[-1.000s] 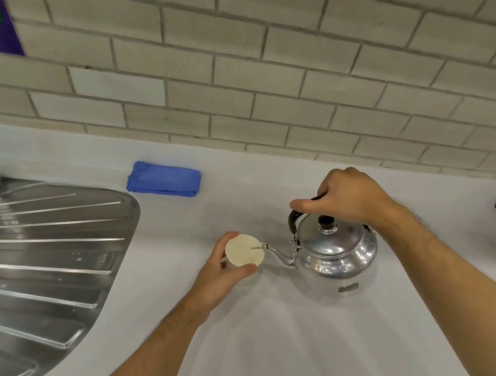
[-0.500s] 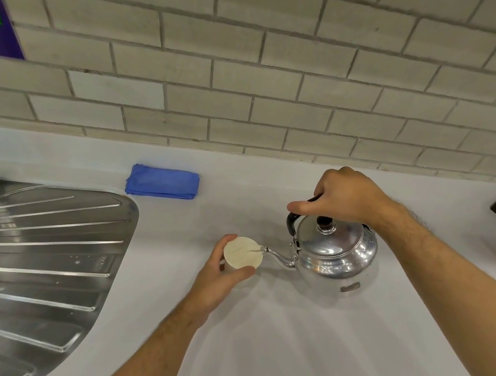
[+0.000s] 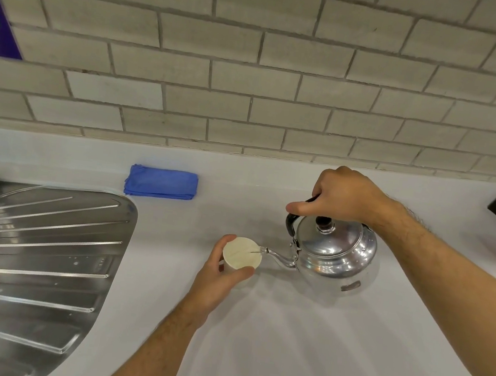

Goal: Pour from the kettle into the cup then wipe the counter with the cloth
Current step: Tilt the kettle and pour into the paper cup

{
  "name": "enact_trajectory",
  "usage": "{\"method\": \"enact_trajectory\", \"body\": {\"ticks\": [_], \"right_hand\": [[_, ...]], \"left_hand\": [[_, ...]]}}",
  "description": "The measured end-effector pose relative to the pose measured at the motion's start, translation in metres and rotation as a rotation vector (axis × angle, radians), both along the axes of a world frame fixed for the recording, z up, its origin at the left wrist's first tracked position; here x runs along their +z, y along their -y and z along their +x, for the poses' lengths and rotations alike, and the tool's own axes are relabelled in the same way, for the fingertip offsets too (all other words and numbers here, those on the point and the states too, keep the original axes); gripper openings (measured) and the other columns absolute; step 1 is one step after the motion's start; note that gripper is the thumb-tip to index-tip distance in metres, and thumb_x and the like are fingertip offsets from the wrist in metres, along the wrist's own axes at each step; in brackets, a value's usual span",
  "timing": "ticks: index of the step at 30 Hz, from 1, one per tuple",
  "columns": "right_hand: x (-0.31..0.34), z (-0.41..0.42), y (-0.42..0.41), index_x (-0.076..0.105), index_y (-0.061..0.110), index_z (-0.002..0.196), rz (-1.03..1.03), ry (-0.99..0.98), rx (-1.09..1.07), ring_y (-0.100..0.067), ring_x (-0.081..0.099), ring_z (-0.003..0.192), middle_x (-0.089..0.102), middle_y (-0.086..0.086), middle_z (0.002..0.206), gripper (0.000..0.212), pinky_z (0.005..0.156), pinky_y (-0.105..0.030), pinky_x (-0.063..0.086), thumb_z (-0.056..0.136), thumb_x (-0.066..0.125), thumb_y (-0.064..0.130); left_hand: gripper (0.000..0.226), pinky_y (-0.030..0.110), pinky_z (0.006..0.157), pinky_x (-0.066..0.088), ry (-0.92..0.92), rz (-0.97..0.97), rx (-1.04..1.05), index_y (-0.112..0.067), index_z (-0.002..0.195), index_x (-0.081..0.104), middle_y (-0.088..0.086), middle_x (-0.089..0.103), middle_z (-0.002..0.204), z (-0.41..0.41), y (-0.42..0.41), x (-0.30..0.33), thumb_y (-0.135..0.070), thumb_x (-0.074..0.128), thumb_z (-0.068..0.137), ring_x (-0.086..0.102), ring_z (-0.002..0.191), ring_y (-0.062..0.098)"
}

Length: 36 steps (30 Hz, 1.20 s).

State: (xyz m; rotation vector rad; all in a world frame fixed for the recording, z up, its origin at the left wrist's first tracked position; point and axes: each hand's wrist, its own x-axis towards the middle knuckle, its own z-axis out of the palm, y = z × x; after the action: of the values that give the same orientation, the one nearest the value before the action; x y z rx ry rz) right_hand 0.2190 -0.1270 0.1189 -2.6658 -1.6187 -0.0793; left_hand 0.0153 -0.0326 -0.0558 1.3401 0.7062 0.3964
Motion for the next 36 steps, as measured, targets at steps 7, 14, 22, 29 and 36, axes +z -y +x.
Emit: {"method": "enact_trajectory", "body": {"ticks": [7,14,22,29,36], "right_hand": [[0.001,-0.0003,-0.0022,0.027,0.018,0.04,-0.019,0.026,0.013,-0.015,0.03,0.042,0.027,0.008,0.036,0.072,0.045,-0.026,0.029,0.06,0.054,0.082],[0.0029,-0.0002,-0.0031,0.029,0.018,0.04,-0.028,0.047,0.02,-0.015,0.032,0.041,0.029,0.008,0.036,0.072,0.044,-0.026,0.029,0.06,0.054,0.083],[0.0054,-0.0008,-0.0042,0.029,0.018,0.041,-0.045,0.053,0.032,-0.015,0.03,0.04,0.028,0.008,0.035,0.072,0.043,-0.025,0.027,0.06,0.053,0.083],[0.0081,-0.001,-0.0058,0.029,0.017,0.041,-0.054,0.064,0.038,-0.015,0.03,0.04,0.027,0.008,0.034,0.072,0.043,-0.025,0.026,0.06,0.052,0.082],[0.0078,-0.0011,-0.0074,0.029,0.018,0.042,-0.064,0.075,0.04,-0.015,0.029,0.041,0.025,0.008,0.035,0.072,0.044,-0.025,0.026,0.061,0.053,0.082]], "left_hand": [[0.059,0.033,0.085,0.05,-0.004,0.0,-0.001,-0.062,0.112,0.047,-0.022,0.057,0.113,-0.0004,-0.0002,0.0006,-0.027,0.078,0.075,0.055,0.107,0.005],[0.061,0.032,0.084,0.05,-0.001,-0.001,0.002,-0.06,0.115,0.046,-0.021,0.057,0.113,-0.0003,-0.0003,0.0001,-0.027,0.078,0.075,0.055,0.107,0.005],[0.06,0.03,0.08,0.05,-0.001,0.008,-0.004,-0.061,0.114,0.046,-0.024,0.057,0.11,-0.0001,-0.0009,-0.0007,-0.029,0.078,0.075,0.054,0.105,0.002],[0.062,0.034,0.088,0.051,-0.007,0.012,0.006,-0.06,0.116,0.046,-0.021,0.057,0.114,0.0001,-0.0012,-0.0018,-0.029,0.079,0.074,0.055,0.107,0.004],[0.061,0.036,0.091,0.051,-0.004,0.022,0.0,-0.059,0.116,0.047,-0.017,0.059,0.116,-0.0005,-0.0012,-0.0024,-0.027,0.078,0.074,0.055,0.111,0.009]]}}
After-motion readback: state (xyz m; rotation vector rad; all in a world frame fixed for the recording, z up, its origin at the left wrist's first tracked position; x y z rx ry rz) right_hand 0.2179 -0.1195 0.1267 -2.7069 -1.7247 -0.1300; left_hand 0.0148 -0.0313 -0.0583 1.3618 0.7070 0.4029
